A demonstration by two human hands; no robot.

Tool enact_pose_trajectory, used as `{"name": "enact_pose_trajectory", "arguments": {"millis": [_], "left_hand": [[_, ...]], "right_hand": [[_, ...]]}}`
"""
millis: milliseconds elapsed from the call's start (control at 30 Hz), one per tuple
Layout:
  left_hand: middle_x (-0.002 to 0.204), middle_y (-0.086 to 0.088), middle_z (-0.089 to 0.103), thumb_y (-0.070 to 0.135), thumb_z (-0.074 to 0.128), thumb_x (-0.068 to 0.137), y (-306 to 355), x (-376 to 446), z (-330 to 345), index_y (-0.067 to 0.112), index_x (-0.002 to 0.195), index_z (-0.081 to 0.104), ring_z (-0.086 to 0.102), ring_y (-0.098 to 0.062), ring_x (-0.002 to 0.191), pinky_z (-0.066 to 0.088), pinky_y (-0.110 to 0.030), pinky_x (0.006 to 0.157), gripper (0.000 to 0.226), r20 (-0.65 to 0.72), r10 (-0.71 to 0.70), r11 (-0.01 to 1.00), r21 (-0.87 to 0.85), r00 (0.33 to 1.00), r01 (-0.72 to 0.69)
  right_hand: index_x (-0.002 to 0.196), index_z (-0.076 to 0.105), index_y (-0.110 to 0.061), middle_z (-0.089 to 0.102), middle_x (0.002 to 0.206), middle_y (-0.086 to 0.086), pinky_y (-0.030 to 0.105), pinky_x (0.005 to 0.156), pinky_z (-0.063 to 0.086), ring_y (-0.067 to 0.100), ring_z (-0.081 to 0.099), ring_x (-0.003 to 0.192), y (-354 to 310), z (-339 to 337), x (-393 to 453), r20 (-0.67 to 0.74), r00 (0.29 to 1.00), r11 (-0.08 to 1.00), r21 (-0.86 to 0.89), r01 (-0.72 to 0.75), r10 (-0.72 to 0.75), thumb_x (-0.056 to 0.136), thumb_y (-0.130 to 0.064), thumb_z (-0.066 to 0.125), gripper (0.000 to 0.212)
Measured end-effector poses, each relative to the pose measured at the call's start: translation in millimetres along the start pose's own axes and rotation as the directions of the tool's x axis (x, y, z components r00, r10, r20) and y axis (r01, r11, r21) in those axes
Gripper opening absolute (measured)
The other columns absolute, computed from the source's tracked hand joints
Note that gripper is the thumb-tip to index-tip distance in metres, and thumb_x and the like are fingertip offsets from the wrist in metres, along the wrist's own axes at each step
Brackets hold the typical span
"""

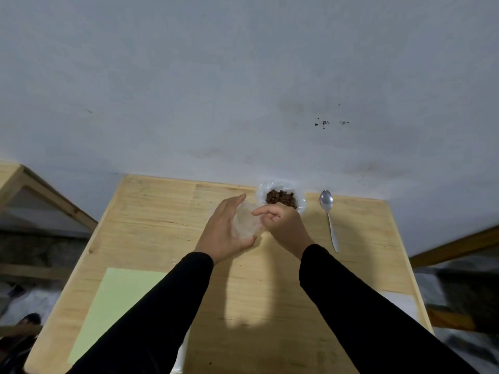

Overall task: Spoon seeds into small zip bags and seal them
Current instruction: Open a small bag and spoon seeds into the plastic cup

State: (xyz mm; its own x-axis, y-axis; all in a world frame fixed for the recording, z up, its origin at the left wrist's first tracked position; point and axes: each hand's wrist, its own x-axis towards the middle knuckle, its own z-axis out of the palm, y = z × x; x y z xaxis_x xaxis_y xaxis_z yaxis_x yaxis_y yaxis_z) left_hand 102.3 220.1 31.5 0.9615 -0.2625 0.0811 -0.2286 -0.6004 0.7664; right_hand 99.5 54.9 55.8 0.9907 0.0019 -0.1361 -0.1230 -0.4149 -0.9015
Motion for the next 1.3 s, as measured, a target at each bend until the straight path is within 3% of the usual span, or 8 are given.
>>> {"name": "enact_pose_trajectory", "arguments": {"millis": [100, 267, 433, 700, 833, 1000, 1133, 1300], "left_hand": [[0.130, 0.008, 0.042, 0.033, 0.083, 0.064, -3, -1, 11, 0.023, 0.141, 0.036, 0.041, -0.004, 0.115, 0.034, -0.020, 0.099, 0.091, -0.075, -0.075, 0.997, -0.031, 0.994, 0.073], [0.135, 0.002, 0.043, 0.032, 0.085, 0.062, -10, -4, 29, 0.020, 0.140, 0.038, 0.042, -0.010, 0.122, 0.034, -0.024, 0.102, 0.092, -0.142, -0.191, 0.980, -0.077, 0.971, 0.182], [0.144, 0.001, 0.036, 0.033, 0.084, 0.064, -1, -4, 45, 0.020, 0.143, 0.034, 0.037, -0.010, 0.127, 0.034, -0.030, 0.107, 0.095, -0.167, -0.307, 0.948, -0.138, 0.937, 0.286], [0.144, 0.003, 0.037, 0.031, 0.084, 0.066, 10, 4, 62, 0.021, 0.142, 0.034, 0.036, -0.009, 0.128, 0.032, -0.027, 0.107, 0.091, -0.173, -0.348, 0.928, -0.204, 0.922, 0.312], [0.143, 0.002, 0.037, 0.030, 0.083, 0.066, 10, 10, 66, 0.021, 0.143, 0.034, 0.035, -0.005, 0.124, 0.032, -0.025, 0.105, 0.092, -0.173, -0.358, 0.922, -0.220, 0.917, 0.319], [0.142, 0.002, 0.038, 0.032, 0.082, 0.067, 11, 14, 71, 0.020, 0.142, 0.035, 0.037, -0.007, 0.124, 0.031, -0.021, 0.100, 0.089, -0.176, -0.372, 0.913, -0.245, 0.911, 0.326], [0.143, 0.002, 0.037, 0.031, 0.081, 0.069, 11, 16, 74, 0.020, 0.142, 0.034, 0.036, -0.010, 0.127, 0.028, -0.017, 0.099, 0.088, -0.167, -0.396, 0.896, -0.287, 0.903, 0.339], [0.145, 0.003, 0.036, 0.029, 0.081, 0.070, 8, 18, 73, 0.022, 0.143, 0.032, 0.035, -0.009, 0.129, 0.026, -0.016, 0.100, 0.088, -0.154, -0.410, 0.875, -0.343, 0.899, 0.340]], "right_hand": [[0.098, 0.070, -0.011, 0.070, 0.082, 0.005, 0.017, 0.070, 0.051, 0.007, 0.066, 0.073, 15, -14, -1, -0.006, 0.994, 0.981, 0.163, -0.103, 0.106, 0.085, -0.005, 0.057, 0.019], [0.106, 0.068, -0.006, 0.062, 0.105, 0.014, 0.025, 0.082, 0.038, 0.027, 0.058, 0.100, 86, -48, 8, -0.492, 0.827, 0.912, -0.143, -0.384, 0.271, 0.086, -0.010, 0.055, 0.024], [0.106, 0.065, 0.002, 0.055, 0.111, 0.024, 0.034, 0.088, 0.036, 0.037, 0.048, 0.108, 129, -73, 6, -0.526, 0.783, 0.802, -0.279, -0.528, 0.332, 0.085, -0.004, 0.054, 0.024], [0.108, 0.063, -0.001, 0.063, 0.110, 0.019, 0.033, 0.087, 0.041, 0.035, 0.056, 0.105, 131, -79, 17, -0.502, 0.750, 0.798, -0.177, -0.576, 0.430, 0.087, -0.005, 0.053, 0.023], [0.098, 0.061, -0.005, 0.064, 0.093, 0.011, 0.022, 0.070, 0.037, 0.026, 0.059, 0.086, 116, -83, 11, -0.515, 0.756, 0.867, -0.048, -0.495, 0.403, 0.091, -0.012, 0.049, 0.016], [0.089, 0.056, -0.011, 0.066, 0.075, 0.010, 0.024, 0.044, 0.047, 0.015, 0.059, 0.048, 83, -87, 3, -0.521, 0.781, 0.939, 0.222, -0.263, 0.343, 0.088, -0.006, 0.050, 0.008], [0.076, 0.061, -0.013, 0.068, 0.074, 0.011, 0.028, 0.051, 0.052, 0.020, 0.064, 0.056, 54, -86, -2, -0.433, 0.870, 0.948, 0.298, -0.111, 0.237, 0.084, 0.001, 0.056, 0.017], [0.083, 0.066, -0.011, 0.069, 0.072, 0.011, 0.030, 0.059, 0.057, 0.020, 0.067, 0.063, 37, -74, -7, -0.375, 0.926, 0.979, 0.200, 0.042, 0.037, 0.084, -0.004, 0.064, 0.008]]}}
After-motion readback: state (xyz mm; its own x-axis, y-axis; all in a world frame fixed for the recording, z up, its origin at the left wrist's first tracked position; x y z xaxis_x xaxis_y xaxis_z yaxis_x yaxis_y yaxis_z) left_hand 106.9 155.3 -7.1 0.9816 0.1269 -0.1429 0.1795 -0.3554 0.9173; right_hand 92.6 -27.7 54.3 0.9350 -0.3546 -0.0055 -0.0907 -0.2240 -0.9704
